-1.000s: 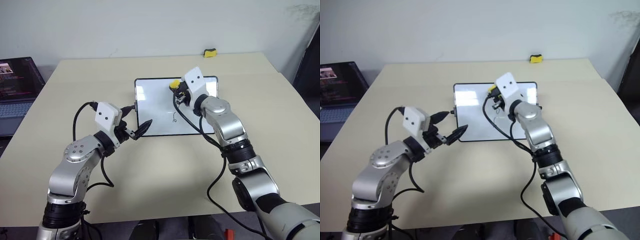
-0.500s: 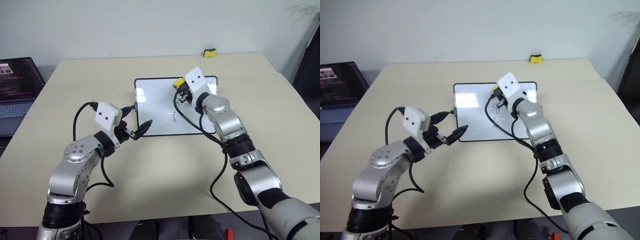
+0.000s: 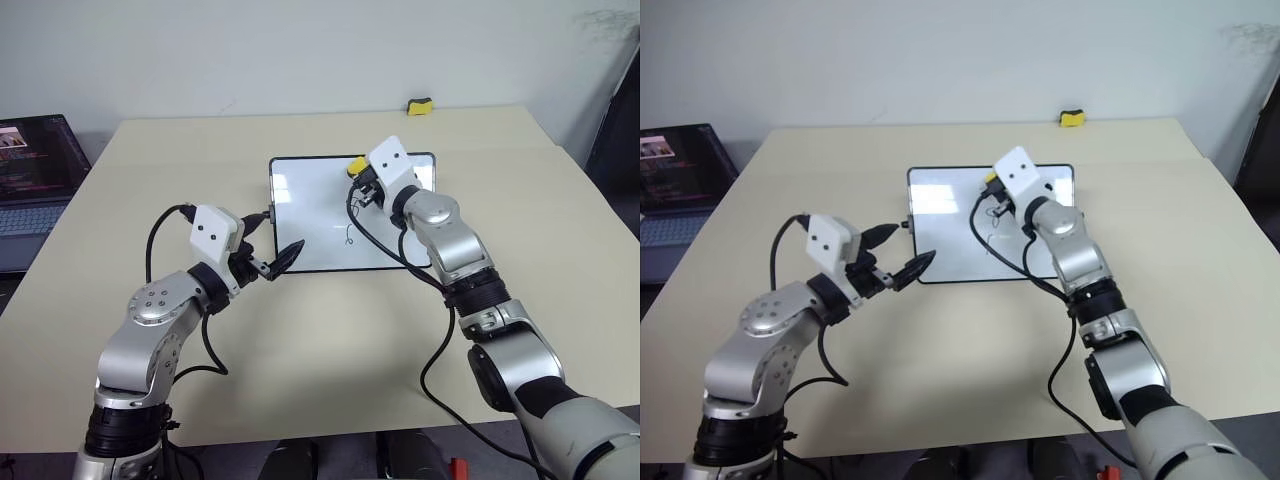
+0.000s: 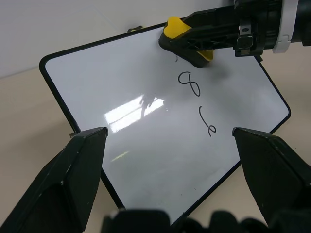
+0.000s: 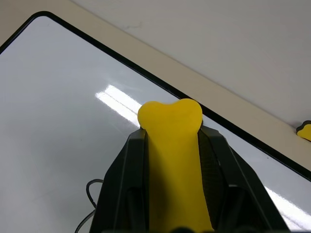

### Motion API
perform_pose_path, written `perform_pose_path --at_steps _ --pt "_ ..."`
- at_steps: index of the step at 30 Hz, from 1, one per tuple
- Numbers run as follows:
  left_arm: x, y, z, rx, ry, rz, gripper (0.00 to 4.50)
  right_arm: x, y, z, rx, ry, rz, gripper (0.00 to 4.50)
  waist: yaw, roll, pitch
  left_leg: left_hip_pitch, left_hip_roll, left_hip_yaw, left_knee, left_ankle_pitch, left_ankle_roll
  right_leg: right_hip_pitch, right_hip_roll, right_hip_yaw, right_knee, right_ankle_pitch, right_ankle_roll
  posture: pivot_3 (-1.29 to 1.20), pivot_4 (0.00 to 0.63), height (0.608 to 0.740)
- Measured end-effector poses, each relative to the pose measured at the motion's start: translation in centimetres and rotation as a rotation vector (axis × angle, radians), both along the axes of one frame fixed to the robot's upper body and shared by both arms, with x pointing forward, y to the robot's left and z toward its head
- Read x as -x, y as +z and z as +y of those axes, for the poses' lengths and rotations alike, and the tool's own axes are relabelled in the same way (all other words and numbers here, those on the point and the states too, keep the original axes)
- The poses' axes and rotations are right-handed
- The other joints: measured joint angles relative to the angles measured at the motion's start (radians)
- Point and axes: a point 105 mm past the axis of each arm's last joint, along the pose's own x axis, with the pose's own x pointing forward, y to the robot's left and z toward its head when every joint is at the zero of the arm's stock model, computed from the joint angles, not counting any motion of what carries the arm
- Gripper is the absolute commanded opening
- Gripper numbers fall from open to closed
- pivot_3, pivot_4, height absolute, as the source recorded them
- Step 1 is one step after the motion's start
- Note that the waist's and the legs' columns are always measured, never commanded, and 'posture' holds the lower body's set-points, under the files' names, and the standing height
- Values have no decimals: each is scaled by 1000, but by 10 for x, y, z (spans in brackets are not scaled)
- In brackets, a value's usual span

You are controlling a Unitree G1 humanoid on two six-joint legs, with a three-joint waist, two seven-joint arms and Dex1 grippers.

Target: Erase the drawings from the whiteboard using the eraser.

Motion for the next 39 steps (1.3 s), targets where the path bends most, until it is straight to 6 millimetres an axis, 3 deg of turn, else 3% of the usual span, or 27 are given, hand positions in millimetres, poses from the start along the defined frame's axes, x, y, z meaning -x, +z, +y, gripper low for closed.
perform_pose_path --at_steps 14,25,32,39 --pt "1 0 0 0 -1 -1 4500 16 -18 -3 21 16 62 1095 1 0 0 0 0 0 0 0 0 0 0 0 0 0 0 0 150 740" --pt "1 -1 -2 -2 -10 3 4500 16 -14 -6 -27 -3 77 1095 2 0 0 0 0 0 0 0 0 0 0 0 0 0 0 0 150 740" --pt "3 -1 -4 0 -22 5 4500 25 4 -20 -87 -33 59 1095 3 0 0 -1 0 -1 -1 0 0 0 0 0 -1 0 0 0 150 740" --pt "15 -9 -7 3 -53 46 4500 46 -11 -40 -138 -58 173 1095 4 0 0 -1 1 -1 -1 0 0 0 0 0 -2 0 0 0 150 740"
